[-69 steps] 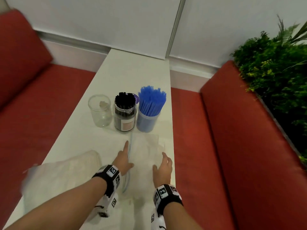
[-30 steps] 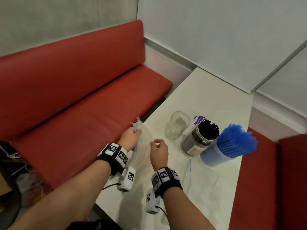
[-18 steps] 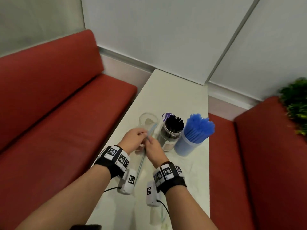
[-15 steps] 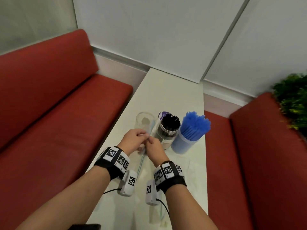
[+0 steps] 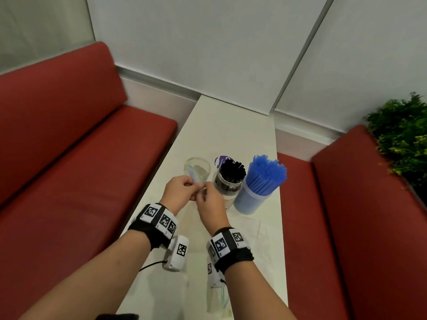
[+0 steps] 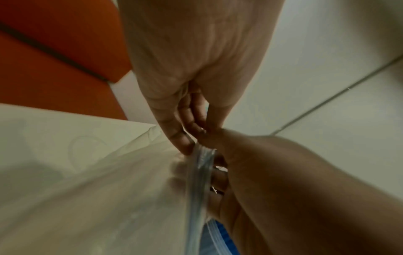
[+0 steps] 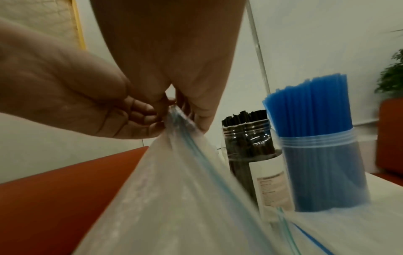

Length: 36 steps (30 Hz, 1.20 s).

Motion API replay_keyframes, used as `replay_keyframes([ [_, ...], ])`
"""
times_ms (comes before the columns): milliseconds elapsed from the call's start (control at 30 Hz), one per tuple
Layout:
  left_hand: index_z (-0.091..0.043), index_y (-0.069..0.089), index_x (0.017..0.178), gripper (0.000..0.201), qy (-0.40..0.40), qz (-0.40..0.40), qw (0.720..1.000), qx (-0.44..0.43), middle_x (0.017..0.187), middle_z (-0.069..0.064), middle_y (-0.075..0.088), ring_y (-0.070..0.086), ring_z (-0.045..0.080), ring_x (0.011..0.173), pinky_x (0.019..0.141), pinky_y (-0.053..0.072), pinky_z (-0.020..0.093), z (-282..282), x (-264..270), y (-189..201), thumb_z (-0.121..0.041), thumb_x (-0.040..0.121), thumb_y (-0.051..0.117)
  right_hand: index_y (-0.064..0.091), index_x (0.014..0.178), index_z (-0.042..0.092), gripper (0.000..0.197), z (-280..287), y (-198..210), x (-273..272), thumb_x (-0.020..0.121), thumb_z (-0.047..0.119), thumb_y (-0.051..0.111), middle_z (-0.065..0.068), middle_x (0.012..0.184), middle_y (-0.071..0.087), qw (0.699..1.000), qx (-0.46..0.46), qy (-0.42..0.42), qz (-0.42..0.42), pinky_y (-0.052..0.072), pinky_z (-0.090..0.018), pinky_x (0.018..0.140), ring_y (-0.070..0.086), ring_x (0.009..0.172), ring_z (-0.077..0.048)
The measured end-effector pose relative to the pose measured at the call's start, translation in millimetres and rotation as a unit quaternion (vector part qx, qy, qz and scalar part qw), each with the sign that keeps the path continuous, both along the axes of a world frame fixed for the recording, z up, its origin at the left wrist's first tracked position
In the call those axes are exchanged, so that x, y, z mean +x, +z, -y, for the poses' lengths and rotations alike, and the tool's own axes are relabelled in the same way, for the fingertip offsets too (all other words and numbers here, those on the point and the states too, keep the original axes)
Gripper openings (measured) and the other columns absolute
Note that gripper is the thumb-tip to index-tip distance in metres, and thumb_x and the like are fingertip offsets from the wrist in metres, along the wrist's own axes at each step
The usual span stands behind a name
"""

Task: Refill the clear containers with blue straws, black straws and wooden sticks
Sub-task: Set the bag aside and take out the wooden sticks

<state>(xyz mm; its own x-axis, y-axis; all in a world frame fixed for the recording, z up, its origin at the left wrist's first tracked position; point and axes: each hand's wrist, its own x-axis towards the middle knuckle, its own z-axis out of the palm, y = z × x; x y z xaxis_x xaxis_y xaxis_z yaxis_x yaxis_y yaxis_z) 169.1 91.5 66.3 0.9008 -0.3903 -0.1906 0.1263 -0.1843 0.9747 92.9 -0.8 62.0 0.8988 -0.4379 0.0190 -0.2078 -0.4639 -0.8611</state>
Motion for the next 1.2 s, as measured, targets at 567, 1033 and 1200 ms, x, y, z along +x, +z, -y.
replay_keyframes([
  [567,0.000,0.059,0.103,0.025,0.121,-0.371,0.813,-0.431,0.085,0.011,0.075,0.074,0.017,0.077,0.067,0.061,0.028,-33.4,10.7,-17.7,-0.018,0.104,0.042,0.061,0.094,0.001,0.018,11.2,-11.0,0.2,0.106,0.005,0.048,-0.011,0.072,0.068,0.855,0.500,-0.118,0.070,0.062,-0.032,0.065,0.072,0.067,-0.022],
  [1033,-0.029,0.069,0.111,0.038,-0.176,-0.159,0.971,0.014,0.061,-0.007,0.056,0.042,0.011,0.047,0.046,0.035,0.019,-44.2,-7.6,-22.8,-0.052,0.081,0.072,0.059,0.092,0.011,0.025,21.9,-3.8,-4.0,0.103,0.033,0.057,-0.003,0.063,0.057,0.730,0.660,-0.167,-0.047,0.043,-0.018,0.037,0.052,0.040,-0.010],
  [1200,0.004,0.064,0.093,0.038,-0.005,-0.225,0.974,-0.036,0.085,0.020,0.064,0.067,0.032,0.075,0.062,0.058,0.037,-31.8,-1.7,-12.0,-0.032,0.100,0.054,0.070,0.116,0.013,0.053,20.3,-12.3,-10.9,0.091,0.060,0.064,-0.004,0.088,0.072,0.848,0.524,-0.047,-0.061,0.048,-0.029,0.059,0.061,0.065,-0.018],
])
